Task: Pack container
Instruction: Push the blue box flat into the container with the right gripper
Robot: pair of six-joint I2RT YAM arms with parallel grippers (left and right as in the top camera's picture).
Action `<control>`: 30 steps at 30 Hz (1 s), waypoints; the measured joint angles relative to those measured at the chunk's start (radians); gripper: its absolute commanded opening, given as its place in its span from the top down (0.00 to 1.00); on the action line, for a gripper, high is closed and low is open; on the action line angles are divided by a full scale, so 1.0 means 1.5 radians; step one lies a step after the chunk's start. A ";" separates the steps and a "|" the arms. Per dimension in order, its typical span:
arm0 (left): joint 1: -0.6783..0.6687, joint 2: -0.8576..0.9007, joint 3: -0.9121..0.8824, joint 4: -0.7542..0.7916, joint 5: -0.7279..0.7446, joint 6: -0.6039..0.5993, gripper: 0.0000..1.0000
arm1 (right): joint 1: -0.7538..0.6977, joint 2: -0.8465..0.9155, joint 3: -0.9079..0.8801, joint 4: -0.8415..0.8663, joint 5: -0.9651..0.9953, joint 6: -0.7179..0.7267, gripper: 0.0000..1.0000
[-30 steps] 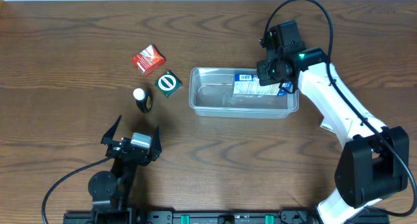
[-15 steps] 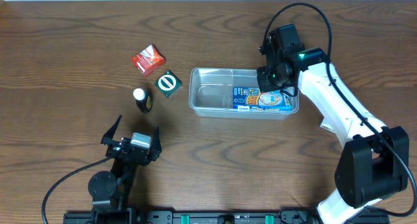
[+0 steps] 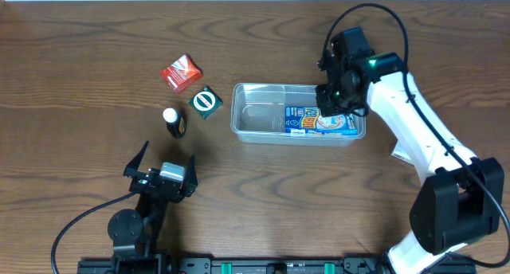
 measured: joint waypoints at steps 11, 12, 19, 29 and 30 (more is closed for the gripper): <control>0.000 0.000 0.000 0.000 0.000 0.000 0.02 | 0.000 -0.001 -0.003 -0.072 -0.019 -0.012 0.91; 0.000 0.000 0.000 0.000 0.000 0.000 0.02 | 0.001 -0.001 -0.006 -0.071 -0.020 -0.012 0.91; 0.000 0.000 0.000 0.000 0.000 0.000 0.02 | 0.009 -0.001 -0.020 -0.057 -0.024 -0.012 0.90; 0.000 0.000 0.000 0.000 0.000 0.000 0.02 | 0.024 -0.001 -0.112 0.023 -0.040 -0.012 0.89; 0.000 0.000 0.000 0.000 0.000 0.000 0.02 | 0.024 -0.001 -0.117 0.027 -0.040 -0.012 0.89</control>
